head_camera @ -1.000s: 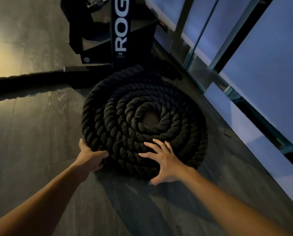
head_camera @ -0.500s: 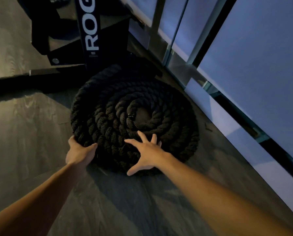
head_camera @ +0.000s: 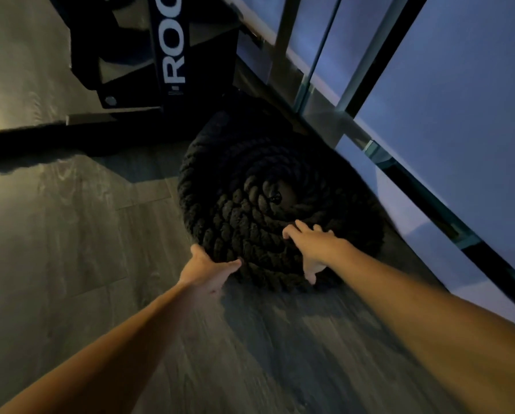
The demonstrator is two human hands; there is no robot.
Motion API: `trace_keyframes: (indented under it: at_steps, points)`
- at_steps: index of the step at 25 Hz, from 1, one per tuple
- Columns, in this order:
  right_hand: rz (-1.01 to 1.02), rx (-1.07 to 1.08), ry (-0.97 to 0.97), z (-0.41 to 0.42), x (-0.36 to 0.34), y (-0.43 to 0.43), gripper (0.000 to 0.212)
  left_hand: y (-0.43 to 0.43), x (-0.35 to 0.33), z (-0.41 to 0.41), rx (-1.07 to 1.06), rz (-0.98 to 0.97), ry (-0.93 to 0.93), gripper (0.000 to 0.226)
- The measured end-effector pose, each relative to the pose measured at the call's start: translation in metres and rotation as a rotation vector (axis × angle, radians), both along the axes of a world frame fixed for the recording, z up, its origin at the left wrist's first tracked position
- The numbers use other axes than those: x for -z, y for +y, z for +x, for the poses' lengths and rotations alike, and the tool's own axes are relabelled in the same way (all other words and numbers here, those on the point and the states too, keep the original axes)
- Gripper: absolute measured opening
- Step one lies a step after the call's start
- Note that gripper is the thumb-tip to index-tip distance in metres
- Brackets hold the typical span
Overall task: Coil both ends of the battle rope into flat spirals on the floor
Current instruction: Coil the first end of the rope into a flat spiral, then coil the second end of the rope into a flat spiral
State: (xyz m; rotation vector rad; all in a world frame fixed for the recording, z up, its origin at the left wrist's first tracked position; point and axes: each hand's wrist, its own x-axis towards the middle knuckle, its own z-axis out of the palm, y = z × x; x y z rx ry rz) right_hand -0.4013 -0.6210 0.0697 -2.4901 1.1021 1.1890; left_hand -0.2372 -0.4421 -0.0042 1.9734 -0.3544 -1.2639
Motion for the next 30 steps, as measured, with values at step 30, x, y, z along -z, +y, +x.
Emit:
trace_keyframes:
  at_steps: [30]
  points:
    - [0.651,-0.713,-0.318,0.229,0.035,0.396,0.052,0.547,-0.001,0.092,0.131,0.92,-0.85,0.054]
